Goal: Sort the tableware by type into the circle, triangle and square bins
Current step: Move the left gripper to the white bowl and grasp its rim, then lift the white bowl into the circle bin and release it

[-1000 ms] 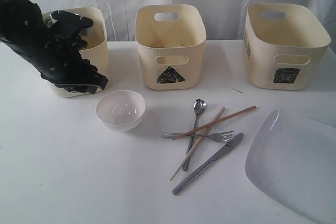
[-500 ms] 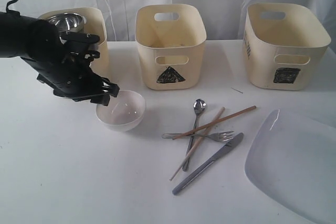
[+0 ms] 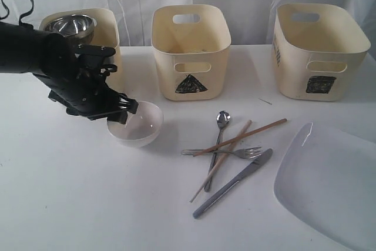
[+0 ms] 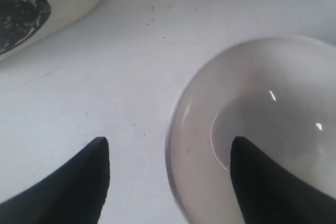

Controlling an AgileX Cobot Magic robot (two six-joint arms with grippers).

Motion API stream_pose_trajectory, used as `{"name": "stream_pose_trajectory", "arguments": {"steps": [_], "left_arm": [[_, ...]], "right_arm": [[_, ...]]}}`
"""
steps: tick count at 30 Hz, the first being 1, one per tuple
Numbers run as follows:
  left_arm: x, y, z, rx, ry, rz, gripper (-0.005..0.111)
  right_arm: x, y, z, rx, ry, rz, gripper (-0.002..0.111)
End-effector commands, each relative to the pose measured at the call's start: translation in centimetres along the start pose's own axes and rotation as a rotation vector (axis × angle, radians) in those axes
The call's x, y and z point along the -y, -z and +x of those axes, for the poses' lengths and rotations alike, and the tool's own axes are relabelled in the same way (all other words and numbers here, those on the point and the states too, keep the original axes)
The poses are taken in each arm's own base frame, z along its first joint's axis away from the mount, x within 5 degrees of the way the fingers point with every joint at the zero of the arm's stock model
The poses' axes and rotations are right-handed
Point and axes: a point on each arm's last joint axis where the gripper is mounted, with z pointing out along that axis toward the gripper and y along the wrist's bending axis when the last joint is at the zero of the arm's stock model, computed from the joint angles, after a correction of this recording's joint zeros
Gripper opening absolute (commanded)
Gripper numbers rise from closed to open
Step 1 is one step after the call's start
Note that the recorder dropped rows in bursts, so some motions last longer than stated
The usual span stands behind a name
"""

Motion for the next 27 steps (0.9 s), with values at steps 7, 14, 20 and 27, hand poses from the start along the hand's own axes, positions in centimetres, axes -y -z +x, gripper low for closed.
{"name": "stream_pose_trajectory", "arguments": {"steps": [7, 14, 20, 27], "left_arm": [[0.2, -2.5, 1.0, -0.050, 0.052, 0.015, 0.069], [0.2, -3.3, 1.5, -0.086, 0.069, 0.017, 0.049], [0.2, -3.2, 1.7, -0.119, 0.034, 0.018, 0.007], [0.3, -1.7, 1.6, -0.134, 0.007, 0.022, 0.000]], "right_arm": [[0.0, 0.0, 0.1, 0.006, -0.001, 0.005, 0.000], [0.0, 0.0, 0.1, 0.006, -0.001, 0.005, 0.000], [0.0, 0.0, 0.1, 0.006, -0.001, 0.005, 0.000], [0.0, 0.0, 0.1, 0.006, -0.001, 0.005, 0.000]]}}
